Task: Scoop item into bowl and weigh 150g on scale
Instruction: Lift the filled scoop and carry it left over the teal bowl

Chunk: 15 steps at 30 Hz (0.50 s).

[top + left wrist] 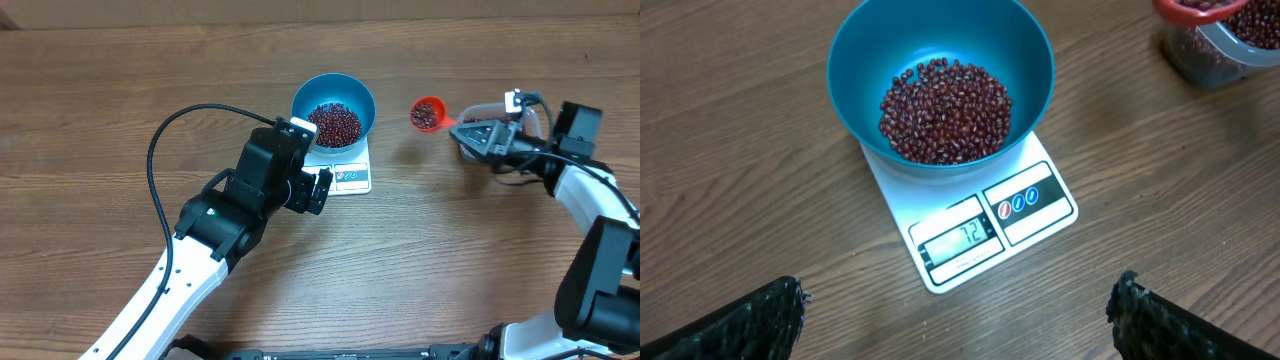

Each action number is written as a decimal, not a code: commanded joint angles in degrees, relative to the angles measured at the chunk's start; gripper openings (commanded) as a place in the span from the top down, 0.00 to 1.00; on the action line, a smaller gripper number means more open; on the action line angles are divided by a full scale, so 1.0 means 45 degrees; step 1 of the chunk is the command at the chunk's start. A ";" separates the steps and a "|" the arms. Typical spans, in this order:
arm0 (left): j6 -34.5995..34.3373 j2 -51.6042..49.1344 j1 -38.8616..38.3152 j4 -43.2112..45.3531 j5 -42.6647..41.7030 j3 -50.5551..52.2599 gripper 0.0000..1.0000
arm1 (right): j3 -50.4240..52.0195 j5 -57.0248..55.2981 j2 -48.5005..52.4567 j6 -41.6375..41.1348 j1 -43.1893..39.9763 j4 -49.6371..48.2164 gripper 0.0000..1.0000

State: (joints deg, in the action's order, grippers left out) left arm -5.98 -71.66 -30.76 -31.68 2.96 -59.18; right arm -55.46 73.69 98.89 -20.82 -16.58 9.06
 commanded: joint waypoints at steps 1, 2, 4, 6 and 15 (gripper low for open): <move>0.0151 -0.0053 0.0000 0.0039 -0.0151 0.0015 0.01 | 0.0005 -0.0661 0.0034 -0.1802 0.0889 -0.1010 0.96; 0.0151 -0.0053 0.0000 0.0039 -0.0151 0.0015 0.00 | 0.0005 -0.0903 0.0034 -0.2059 0.1156 -0.1336 0.96; 0.0151 -0.0053 0.0000 0.0039 -0.0151 0.0015 0.00 | 0.0000 -0.1399 0.0034 -0.2497 0.1705 -0.2006 0.96; 0.0151 -0.0053 0.0000 0.0039 -0.0151 0.0015 0.00 | 0.0005 -0.2069 0.0034 -0.2919 0.2273 -0.2608 0.96; 0.0151 -0.0053 0.0000 0.0039 -0.0151 0.0015 0.01 | 0.0005 -0.4979 0.0034 -0.3322 0.4697 -0.5115 0.96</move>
State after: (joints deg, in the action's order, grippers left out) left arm -5.98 -71.66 -30.74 -31.66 2.96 -59.16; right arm -55.40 58.08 98.91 -34.94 1.74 -11.62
